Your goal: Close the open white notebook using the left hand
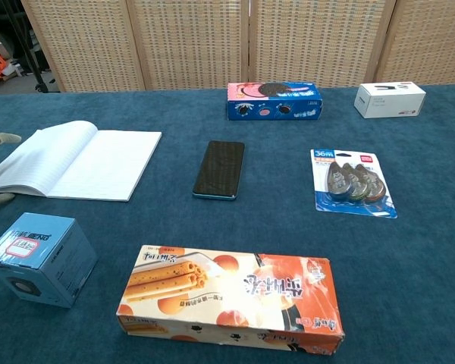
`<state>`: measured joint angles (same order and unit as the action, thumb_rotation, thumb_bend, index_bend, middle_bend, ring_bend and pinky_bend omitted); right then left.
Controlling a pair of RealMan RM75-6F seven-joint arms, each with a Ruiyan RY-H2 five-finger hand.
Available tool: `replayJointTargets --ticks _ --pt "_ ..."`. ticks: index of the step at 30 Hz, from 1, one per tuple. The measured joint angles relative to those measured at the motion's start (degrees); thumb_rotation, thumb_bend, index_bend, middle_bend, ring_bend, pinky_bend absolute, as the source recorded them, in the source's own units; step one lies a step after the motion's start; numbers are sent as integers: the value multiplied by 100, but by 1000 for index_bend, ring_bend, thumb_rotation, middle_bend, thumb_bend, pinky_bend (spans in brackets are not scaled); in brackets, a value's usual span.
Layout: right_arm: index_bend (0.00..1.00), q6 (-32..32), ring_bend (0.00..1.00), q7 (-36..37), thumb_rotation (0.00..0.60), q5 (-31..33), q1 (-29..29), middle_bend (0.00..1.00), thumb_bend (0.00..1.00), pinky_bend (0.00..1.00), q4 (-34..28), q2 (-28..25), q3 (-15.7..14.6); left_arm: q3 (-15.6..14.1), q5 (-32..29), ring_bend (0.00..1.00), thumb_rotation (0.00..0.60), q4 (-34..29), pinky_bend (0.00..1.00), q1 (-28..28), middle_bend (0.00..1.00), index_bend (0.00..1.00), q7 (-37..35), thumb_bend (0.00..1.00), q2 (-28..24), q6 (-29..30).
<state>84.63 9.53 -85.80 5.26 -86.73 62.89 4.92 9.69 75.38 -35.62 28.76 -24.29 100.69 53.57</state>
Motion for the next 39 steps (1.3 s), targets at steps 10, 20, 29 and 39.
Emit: replayJointTargets --ticks 10,20,29,39 --pt "0 -24 0 -41 600 36 4 0 0 0 -10 16 7 85 -71 0 600 486 0 92 0 0 -191 312 269 -60" --pt "0 -35 0 -66 600 32 11 0 0 0 -10 26 0 8 86 0 600 913 0 114 0 0 -126 364 446 250" --pt "0 -25 0 -55 600 29 7 0 0 0 -22 14 1 -185 420 0 600 1280 0 101 0 0 405 358 590 1049" --pt "0 -12 0 -12 600 19 -4 0 0 0 -36 -4 -5 -670 1189 0 600 1498 0 222 0 0 1046 351 585 2227"
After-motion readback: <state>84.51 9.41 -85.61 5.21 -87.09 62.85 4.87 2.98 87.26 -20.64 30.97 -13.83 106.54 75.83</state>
